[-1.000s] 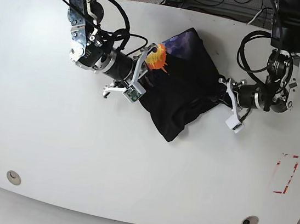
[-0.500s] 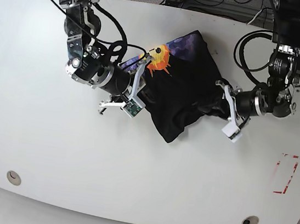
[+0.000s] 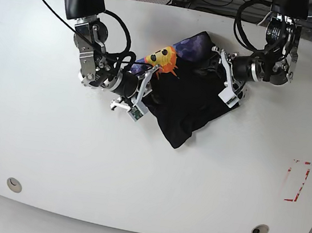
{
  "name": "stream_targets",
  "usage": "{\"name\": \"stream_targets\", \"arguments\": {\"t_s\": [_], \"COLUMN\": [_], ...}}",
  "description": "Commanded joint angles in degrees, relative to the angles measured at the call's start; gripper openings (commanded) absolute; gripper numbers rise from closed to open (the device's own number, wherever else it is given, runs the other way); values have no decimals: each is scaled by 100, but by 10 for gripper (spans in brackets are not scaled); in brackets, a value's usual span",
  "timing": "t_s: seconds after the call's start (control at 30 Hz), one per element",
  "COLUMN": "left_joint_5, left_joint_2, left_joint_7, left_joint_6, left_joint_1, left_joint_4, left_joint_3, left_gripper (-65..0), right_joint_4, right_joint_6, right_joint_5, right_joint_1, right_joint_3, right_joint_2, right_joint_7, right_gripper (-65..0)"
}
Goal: Layout the t-shirt on the table in an organized manner, then fold the t-shirt properly
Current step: 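Release the right gripper and drag the bundle with the left gripper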
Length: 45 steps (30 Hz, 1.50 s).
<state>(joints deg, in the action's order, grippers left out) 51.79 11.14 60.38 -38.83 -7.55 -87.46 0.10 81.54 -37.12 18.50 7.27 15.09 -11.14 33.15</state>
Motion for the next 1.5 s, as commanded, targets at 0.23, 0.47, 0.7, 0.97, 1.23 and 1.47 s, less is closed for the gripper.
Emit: {"name": "stream_targets", "arguments": {"t_s": [0.23, 0.47, 0.7, 0.97, 1.23, 1.47], "left_joint_5": [-1034, -1430, -1368, -920, -946, -1728], "left_joint_2": [69, 157, 280, 315, 280, -151], "left_joint_7": [-135, -135, -108, 182, 314, -548], "left_joint_6": [-69, -69, -69, -25, 204, 766], "left_joint_1": [557, 1252, 1577, 1384, 1217, 1129], "left_joint_4": [742, 1419, 1357, 153, -1254, -1597], "left_joint_3": [-23, -23, -23, -32, -32, 504], "left_gripper": [-576, -576, -579, -579, -578, -576], "right_joint_4": [26, 668, 1275, 1961, 2761, 3121], "right_joint_6": [-28, 16, 16, 24, -19, -37], "right_joint_5": [159, 159, 159, 167, 211, 185], "right_joint_1": [-467, -1127, -1566, -1540, -1285, -1197], "right_joint_3": [-19, -177, -353, -617, -1136, -1733], "right_joint_2": [-385, -544, -508, -517, -544, -640], "right_joint_7": [-638, -620, -383, 4, 822, 1094], "right_gripper": [-561, -561, -561, -560, -556, -556]}}
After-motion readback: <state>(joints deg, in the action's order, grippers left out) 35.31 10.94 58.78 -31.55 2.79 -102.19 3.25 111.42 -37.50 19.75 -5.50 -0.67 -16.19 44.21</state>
